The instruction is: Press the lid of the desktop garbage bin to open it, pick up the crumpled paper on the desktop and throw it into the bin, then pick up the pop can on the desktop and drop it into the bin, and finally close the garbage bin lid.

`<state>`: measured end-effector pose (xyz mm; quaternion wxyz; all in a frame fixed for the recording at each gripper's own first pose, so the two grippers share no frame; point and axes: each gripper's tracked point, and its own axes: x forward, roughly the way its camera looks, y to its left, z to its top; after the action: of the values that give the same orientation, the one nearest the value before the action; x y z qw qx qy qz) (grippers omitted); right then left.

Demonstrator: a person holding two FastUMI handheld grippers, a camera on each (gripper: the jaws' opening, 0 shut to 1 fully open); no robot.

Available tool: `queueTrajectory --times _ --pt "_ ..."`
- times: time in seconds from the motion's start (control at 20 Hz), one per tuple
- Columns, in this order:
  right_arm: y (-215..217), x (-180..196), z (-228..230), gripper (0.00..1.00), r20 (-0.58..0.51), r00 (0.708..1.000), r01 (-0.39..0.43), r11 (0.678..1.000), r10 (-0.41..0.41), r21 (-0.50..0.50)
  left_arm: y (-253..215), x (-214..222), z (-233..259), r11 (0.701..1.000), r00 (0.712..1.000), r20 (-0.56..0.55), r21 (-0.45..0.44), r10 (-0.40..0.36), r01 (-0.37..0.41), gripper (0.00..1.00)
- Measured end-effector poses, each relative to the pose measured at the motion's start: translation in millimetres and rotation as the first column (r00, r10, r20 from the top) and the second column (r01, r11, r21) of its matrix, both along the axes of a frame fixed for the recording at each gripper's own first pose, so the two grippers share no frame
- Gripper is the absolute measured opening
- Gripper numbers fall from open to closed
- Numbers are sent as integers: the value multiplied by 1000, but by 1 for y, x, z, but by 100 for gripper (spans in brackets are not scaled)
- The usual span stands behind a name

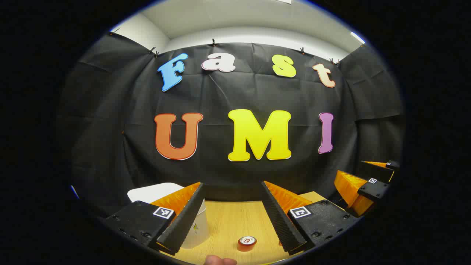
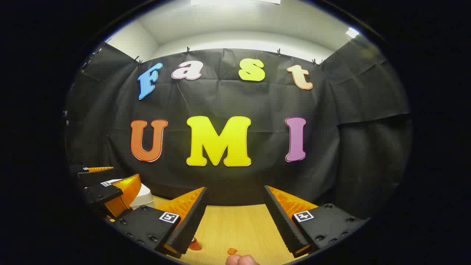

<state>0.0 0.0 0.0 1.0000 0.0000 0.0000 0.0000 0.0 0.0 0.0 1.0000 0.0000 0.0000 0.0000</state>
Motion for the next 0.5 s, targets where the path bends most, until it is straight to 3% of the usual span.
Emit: queueTrajectory --times 0.5 --pt "1 2 2 94 6 1000 -4 1000 4 1 -3 -3 1 1000 1000 5 -4 -18 18 98"
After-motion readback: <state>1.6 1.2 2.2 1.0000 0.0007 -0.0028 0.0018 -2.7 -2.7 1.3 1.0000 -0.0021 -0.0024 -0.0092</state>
